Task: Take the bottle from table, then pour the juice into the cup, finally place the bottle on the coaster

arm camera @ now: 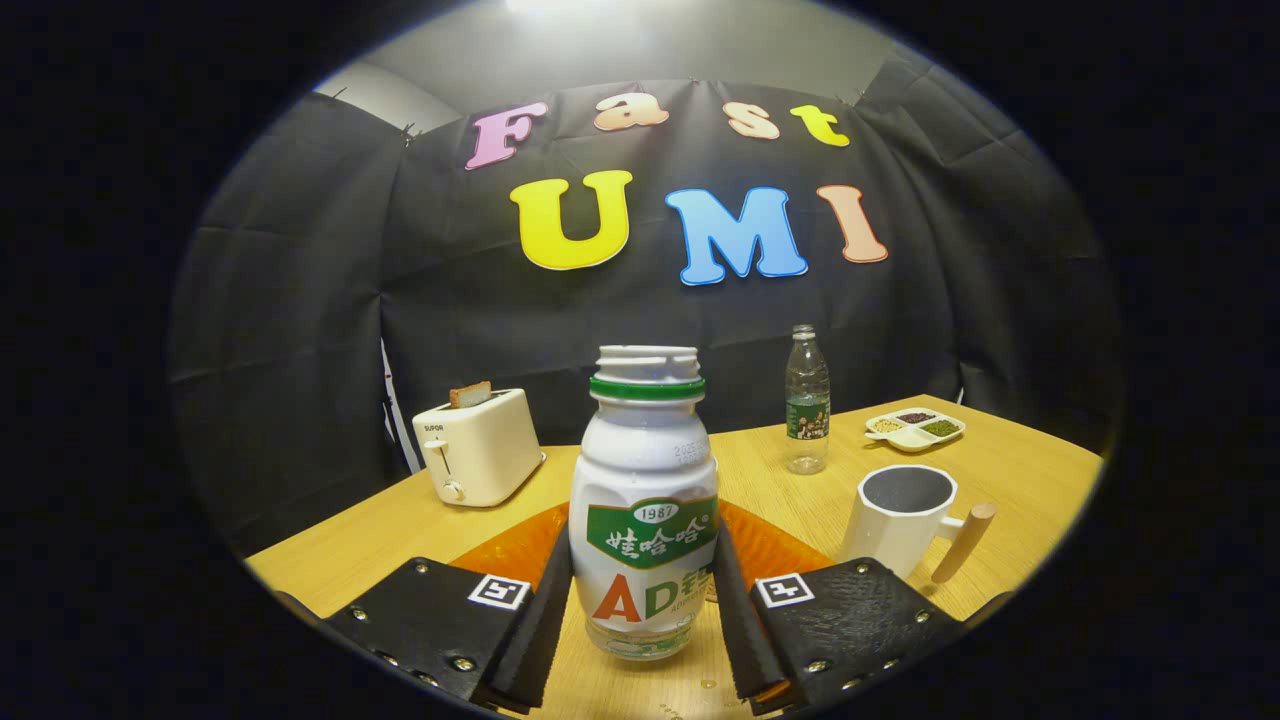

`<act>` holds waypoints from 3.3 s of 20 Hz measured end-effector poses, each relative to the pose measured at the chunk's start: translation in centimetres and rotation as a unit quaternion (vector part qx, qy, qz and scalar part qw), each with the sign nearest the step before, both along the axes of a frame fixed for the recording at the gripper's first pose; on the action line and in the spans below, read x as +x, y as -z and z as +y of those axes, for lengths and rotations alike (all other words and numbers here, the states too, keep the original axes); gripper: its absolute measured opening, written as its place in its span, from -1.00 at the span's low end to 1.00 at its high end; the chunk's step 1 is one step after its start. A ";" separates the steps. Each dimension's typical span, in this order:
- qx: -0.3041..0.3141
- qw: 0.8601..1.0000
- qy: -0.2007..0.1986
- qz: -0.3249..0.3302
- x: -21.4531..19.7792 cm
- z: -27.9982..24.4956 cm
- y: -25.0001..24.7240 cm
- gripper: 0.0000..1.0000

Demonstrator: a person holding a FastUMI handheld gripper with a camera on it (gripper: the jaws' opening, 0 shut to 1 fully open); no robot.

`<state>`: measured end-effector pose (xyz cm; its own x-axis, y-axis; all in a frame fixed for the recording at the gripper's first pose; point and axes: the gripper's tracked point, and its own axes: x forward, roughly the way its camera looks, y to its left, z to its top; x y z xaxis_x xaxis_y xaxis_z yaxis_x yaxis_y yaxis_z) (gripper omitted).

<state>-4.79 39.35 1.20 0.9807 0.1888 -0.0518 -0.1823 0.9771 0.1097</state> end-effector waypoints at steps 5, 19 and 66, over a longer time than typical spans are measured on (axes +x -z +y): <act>0.025 1.000 0.009 0.012 0.8 -1.3 -0.2 0.35; 0.207 0.977 -0.002 0.048 2.7 -3.4 0.2 0.34; 0.553 0.831 -0.026 0.064 5.1 -4.3 -0.7 0.33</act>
